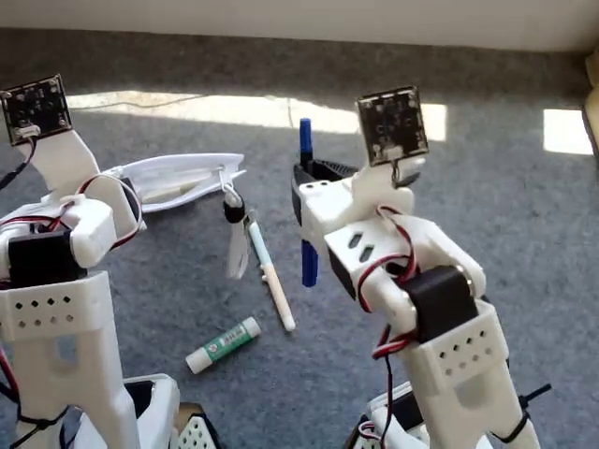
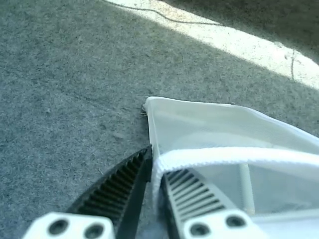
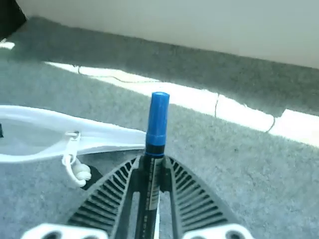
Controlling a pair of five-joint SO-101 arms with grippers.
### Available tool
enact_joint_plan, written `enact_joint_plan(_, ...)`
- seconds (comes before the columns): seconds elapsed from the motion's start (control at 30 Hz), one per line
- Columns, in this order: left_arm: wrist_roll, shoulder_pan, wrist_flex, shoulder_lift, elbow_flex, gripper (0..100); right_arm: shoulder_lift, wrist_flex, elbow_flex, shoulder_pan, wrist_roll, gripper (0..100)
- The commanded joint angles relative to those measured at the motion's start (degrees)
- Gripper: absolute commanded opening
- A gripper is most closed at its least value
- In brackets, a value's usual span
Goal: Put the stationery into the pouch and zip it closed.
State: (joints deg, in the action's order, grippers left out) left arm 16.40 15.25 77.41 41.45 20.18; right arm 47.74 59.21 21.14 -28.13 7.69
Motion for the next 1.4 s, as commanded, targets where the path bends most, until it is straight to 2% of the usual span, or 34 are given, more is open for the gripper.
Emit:
enact_joint_plan(0.0,0.4,-1.0,-1.7,1.3,-0.9,1,5.3,-5.1,-0.9,-0.8,3.5,0.5)
enact_joint_plan(0.23,0.4,-1.0,-1.4,1.3,-0.9,1,10.7,-16.9,-0.7,-10.4,4.0,0.5)
enact_joint_plan(0.43,0.4,-1.0,-1.4,1.3,-0.9,1,10.7,-24.7,-0.6,-15.2,4.0,0.5)
enact_joint_plan(0.57,0.4,-1.0,-1.4,1.3,-0.9,1,10.7,-30.9,1.1,-16.3,4.0,0.5)
enact_joint_plan(1.0,0.4,-0.9,-1.4,1.3,-0.8,1,10.7,-72.7,26.6,-16.4,4.0,0.5)
enact_joint_plan(1.17,0.4,-0.9,-1.4,1.3,-0.8,1,8.6,-80.7,31.0,-16.4,4.0,0.5)
enact_joint_plan(1.37,0.4,-0.9,-1.4,1.3,-0.8,1,-3.2,-90.4,31.2,-16.0,4.0,0.5)
